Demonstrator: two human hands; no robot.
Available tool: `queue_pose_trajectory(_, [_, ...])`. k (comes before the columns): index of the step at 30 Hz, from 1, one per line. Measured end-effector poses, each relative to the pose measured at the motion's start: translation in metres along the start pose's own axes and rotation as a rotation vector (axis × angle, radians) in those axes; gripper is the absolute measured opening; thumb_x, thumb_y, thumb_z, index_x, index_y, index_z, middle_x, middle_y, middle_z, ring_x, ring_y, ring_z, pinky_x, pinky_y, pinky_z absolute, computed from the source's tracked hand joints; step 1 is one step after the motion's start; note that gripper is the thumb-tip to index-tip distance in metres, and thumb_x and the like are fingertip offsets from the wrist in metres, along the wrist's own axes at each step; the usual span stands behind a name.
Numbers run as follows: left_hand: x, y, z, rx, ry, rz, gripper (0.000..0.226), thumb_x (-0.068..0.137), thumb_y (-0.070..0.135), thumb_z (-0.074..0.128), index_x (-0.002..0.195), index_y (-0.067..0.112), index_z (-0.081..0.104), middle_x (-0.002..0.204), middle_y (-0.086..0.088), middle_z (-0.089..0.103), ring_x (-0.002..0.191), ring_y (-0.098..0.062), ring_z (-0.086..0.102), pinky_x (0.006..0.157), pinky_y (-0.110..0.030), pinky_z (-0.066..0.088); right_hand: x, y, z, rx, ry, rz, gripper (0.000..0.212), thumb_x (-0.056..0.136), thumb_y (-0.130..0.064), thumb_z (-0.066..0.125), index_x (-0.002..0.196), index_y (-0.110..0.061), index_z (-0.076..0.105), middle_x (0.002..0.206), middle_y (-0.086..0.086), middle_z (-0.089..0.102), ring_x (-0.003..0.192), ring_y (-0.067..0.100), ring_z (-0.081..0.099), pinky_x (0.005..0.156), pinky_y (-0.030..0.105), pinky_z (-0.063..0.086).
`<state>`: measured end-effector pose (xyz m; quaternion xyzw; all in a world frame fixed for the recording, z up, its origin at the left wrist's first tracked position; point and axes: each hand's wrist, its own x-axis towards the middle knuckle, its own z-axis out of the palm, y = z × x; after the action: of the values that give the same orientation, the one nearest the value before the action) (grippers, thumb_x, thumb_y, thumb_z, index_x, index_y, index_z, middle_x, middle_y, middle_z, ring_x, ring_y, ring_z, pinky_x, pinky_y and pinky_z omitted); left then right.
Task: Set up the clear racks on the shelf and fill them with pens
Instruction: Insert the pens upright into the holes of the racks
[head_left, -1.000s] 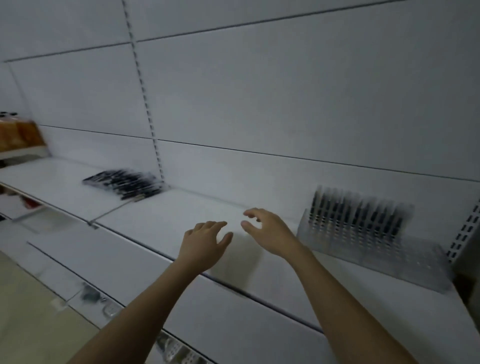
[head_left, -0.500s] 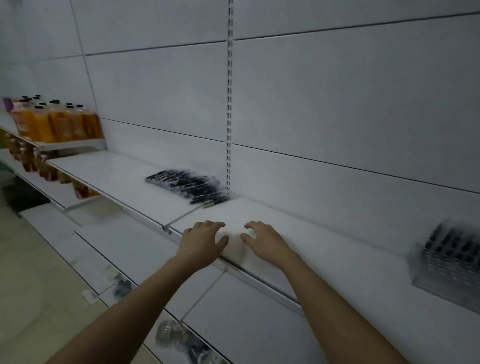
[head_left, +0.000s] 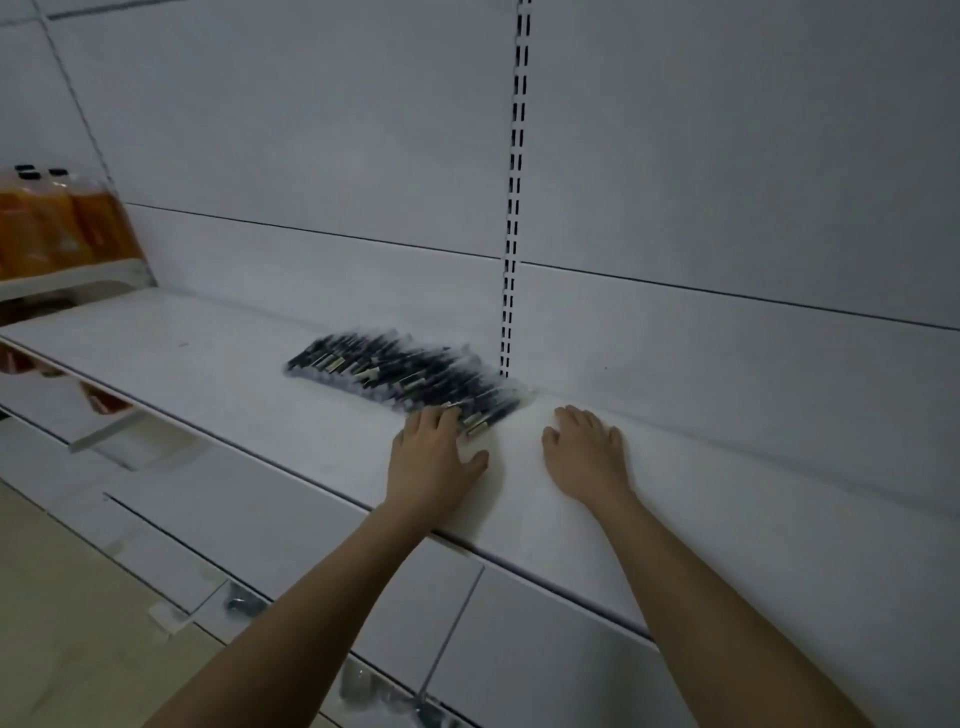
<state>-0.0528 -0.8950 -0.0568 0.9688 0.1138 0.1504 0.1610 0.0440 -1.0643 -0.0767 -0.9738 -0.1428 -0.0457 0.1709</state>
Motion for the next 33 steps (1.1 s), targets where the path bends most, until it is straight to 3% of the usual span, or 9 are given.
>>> queue_pose_trajectory(5, [0.055,-0.006,0.016,0.063,-0.028,0.068,0.066,0.091,0.051,0.054,0.144,0.015,0.038,0.147,-0.005,0.039,0.139,-0.026,0.028,0.114,-0.037,0.024,0.027,-0.002,0.012,-0.036,0.07,0.038,0.036,0.102,-0.026,0.033,0.132,-0.014,0.049,0.139,0.004,0.048,0.13,0.024,0.041,0.111,0.044,0.026])
queue_pose_trajectory(12, [0.098,-0.006,0.023,0.2,-0.146,0.107,0.068,0.091,0.064,0.046,0.132,0.01,0.044,0.137,-0.012,0.043,0.127,-0.032,0.034,0.107,-0.039,0.03,0.036,0.007,0.012,0.08,0.046,0.03,0.042,0.102,-0.025,0.04,0.143,-0.017,0.044,0.147,-0.002,0.043,0.136,0.018,0.036,0.116,0.035,0.02])
queue_pose_trajectory(18, [0.114,0.004,0.019,0.193,-0.288,0.131,0.045,0.095,0.047,0.052,0.114,0.006,0.05,0.122,-0.016,0.048,0.113,-0.033,0.045,0.095,-0.036,0.036,0.038,0.006,0.012,0.134,0.076,0.056,0.039,0.099,-0.019,0.048,0.138,-0.014,0.052,0.144,-0.001,0.048,0.135,0.019,0.04,0.115,0.033,0.023])
queue_pose_trajectory(21, [0.119,0.012,0.015,0.083,-0.365,0.176,0.024,0.091,0.029,0.06,0.088,0.01,0.045,0.092,-0.007,0.051,0.074,-0.02,0.05,0.06,-0.029,0.036,0.039,0.002,0.012,0.327,0.077,0.126,0.037,0.101,-0.016,0.046,0.137,-0.011,0.054,0.143,0.003,0.05,0.133,0.021,0.042,0.116,0.032,0.027])
queue_pose_trajectory(23, [0.118,0.018,0.012,0.088,-0.371,0.215,0.034,0.088,0.021,0.062,0.072,0.014,0.033,0.072,-0.002,0.043,0.057,-0.015,0.039,0.047,-0.028,0.025,0.036,-0.003,0.006,0.493,0.096,0.205,0.038,0.104,-0.022,0.043,0.14,-0.013,0.051,0.142,0.001,0.051,0.131,0.017,0.044,0.111,0.028,0.03])
queue_pose_trajectory(27, [0.108,0.026,0.013,0.109,-0.34,0.365,0.029,0.085,0.022,0.061,0.074,0.014,0.035,0.072,-0.002,0.042,0.069,-0.026,0.047,0.051,-0.032,0.026,0.029,-0.018,-0.006,0.916,0.139,0.321,0.038,0.104,-0.038,0.042,0.14,-0.025,0.048,0.135,-0.011,0.051,0.123,0.004,0.046,0.099,0.019,0.031])
queue_pose_trajectory(30, [0.105,0.028,0.015,-0.035,-0.339,0.431,0.023,0.085,0.027,0.061,0.088,0.013,0.042,0.078,-0.001,0.046,0.069,-0.022,0.046,0.05,-0.031,0.025,0.028,-0.028,-0.011,1.1,0.235,0.328,0.035,0.095,-0.046,0.059,0.128,-0.039,0.051,0.128,-0.01,0.055,0.118,0.012,0.057,0.101,0.035,0.047])
queue_pose_trajectory(31, [0.105,0.03,0.015,-0.117,-0.349,0.426,0.024,0.084,0.027,0.061,0.092,0.013,0.043,0.077,0.0,0.047,0.066,-0.02,0.045,0.048,-0.029,0.026,0.028,-0.031,-0.016,1.118,0.293,0.325,0.036,0.091,-0.043,0.065,0.125,-0.039,0.052,0.126,-0.008,0.057,0.113,0.014,0.06,0.099,0.038,0.051])
queue_pose_trajectory(33, [0.106,0.033,0.016,-0.286,-0.368,0.431,0.026,0.083,0.023,0.063,0.097,0.013,0.043,0.078,0.0,0.052,0.064,-0.018,0.049,0.049,-0.029,0.035,0.028,-0.039,-0.028,1.167,0.406,0.301,0.042,0.088,-0.03,0.073,0.124,-0.034,0.053,0.122,-0.003,0.059,0.104,0.01,0.064,0.09,0.03,0.055])
